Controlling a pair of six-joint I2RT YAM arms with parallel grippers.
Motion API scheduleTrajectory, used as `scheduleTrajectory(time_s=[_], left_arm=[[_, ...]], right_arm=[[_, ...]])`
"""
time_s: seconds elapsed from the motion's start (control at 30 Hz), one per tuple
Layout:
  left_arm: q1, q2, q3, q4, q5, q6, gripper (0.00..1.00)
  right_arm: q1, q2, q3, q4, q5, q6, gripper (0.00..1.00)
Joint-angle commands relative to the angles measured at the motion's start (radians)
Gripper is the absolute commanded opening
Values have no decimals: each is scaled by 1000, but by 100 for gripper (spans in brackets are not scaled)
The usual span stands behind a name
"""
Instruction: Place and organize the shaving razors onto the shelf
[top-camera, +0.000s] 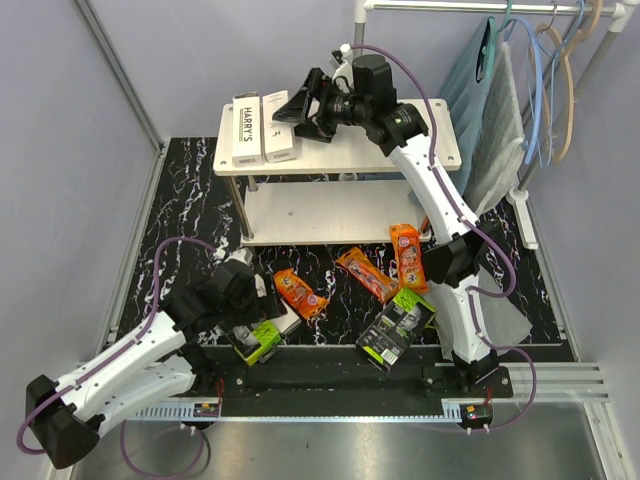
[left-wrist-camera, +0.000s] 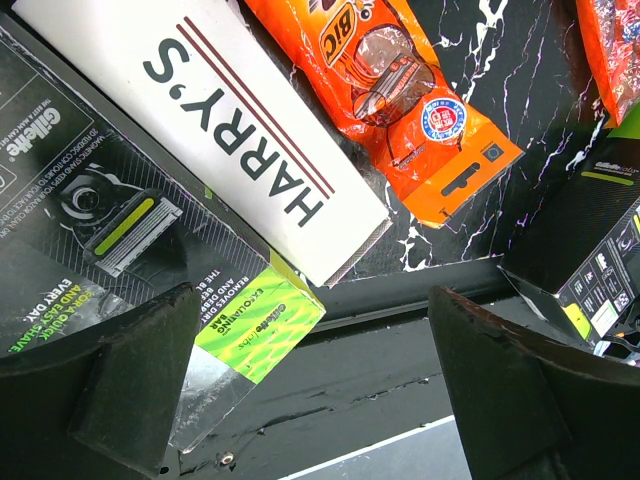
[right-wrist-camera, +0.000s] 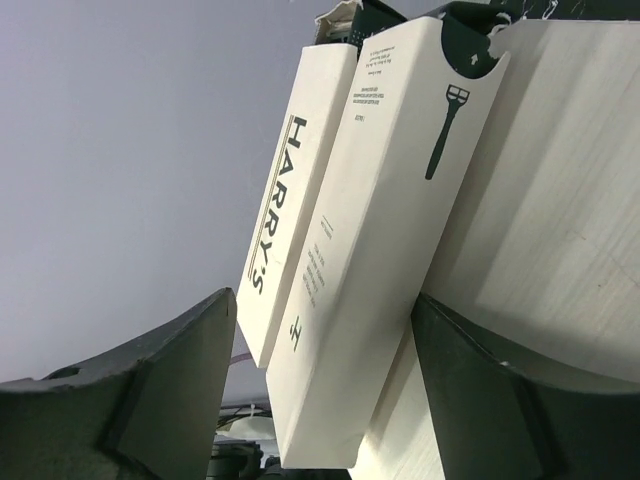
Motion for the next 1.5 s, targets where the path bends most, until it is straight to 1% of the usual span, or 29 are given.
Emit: scheduleTrajectory(time_s=[0.0,0.13,0.27,0.43,0.47,0.57,0.6,0.77,0.8,0.9,1.0,1.03,1.2,1.27,1.47], left_arm=[[-4,-14,-11,32,12,6,99],[-4,-12,-14,31,12,6,99],[-2,-14,-12,32,15,6,99],[-4,-14,-11,31,14,8,99],[-4,-12,-9,31,15,8,99],[-4,-12,-5,32,23,12,99],[-2,-12,4,31,25,18,99],[-4,-20,26,31,29,42,99],[-2,-20,31,31,29,43,99],[-2,-20,34,31,31,43,99],[-2,-20,31,31,31,43,99],[-2,-18,31,29,31,45,99],[-2,-15,32,29,31,45,99],[-2,-14,35,29,31,46,99],[-4,-6,50,26,31,52,99]], right_arm=[[-3,-75,-32,25,51,-33,81],[-7,-101,-66,19,91,-45,81],[-5,-109,-66,1,129,-51,81],[-5,-126,-86,-7,168,-57,79],[-5,-132,-89,-10,181,-57,74],[-5,-137,-105,-11,198,-53,70],[-5,-135,-106,-10,197,-50,66],[-3,-105,-97,4,168,-24,57],[-3,-101,-92,8,165,-22,52],[-3,-98,-94,18,159,-16,47],[-3,-98,-95,24,155,-16,45],[-3,-98,-95,25,148,-16,43],[-3,-104,-131,42,134,-1,42],[-3,-118,-154,77,116,15,42],[-2,-152,-218,91,148,9,42]])
